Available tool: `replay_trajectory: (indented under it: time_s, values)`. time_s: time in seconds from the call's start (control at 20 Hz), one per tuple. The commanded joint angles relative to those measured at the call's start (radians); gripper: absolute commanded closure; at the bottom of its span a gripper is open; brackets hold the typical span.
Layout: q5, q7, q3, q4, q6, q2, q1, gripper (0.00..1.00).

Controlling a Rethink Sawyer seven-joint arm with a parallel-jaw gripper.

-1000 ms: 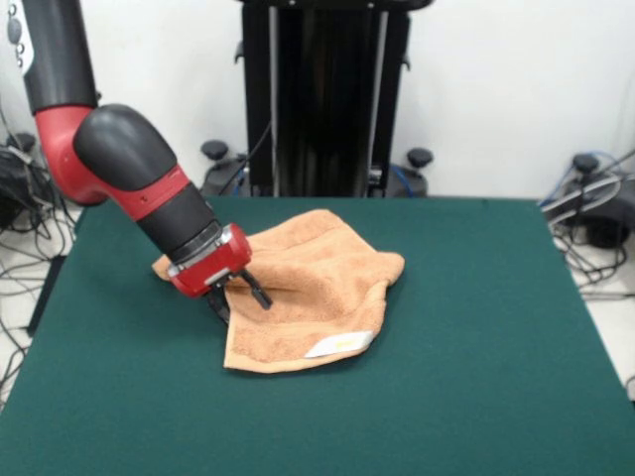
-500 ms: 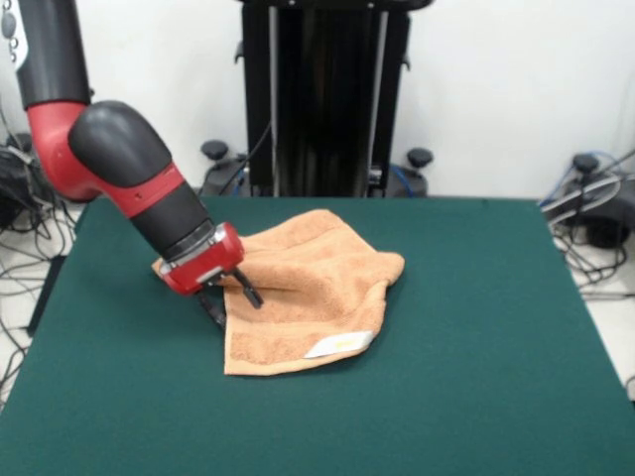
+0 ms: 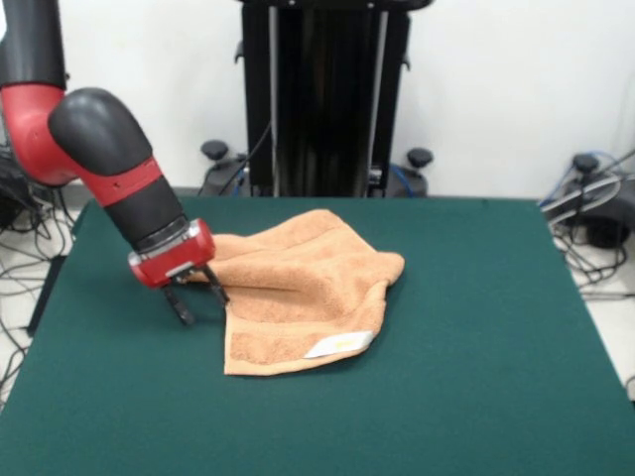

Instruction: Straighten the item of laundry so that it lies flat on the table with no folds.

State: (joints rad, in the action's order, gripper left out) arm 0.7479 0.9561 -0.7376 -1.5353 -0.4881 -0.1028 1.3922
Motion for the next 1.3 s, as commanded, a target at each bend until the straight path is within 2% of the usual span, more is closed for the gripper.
replay_trajectory:
  time_s: [0.05,0.3,0.4,0.65,1.15,1.3]
  values:
    - [0.069,0.039,0.082,0.079,0.113,0.007,-0.037,0.0]
    - [0.062,0.096,0.122,0.04,0.166,0.046,-0.054,0.0]
    - [0.061,0.096,0.136,0.044,0.187,0.024,-0.052,0.0]
    - [0.027,0.027,0.083,0.087,0.186,-0.07,-0.041,0.0]
    - [-0.028,0.107,0.034,0.068,0.221,-0.081,-0.118,0.0]
    - [-0.047,0.091,0.014,0.064,0.202,-0.093,-0.118,0.0]
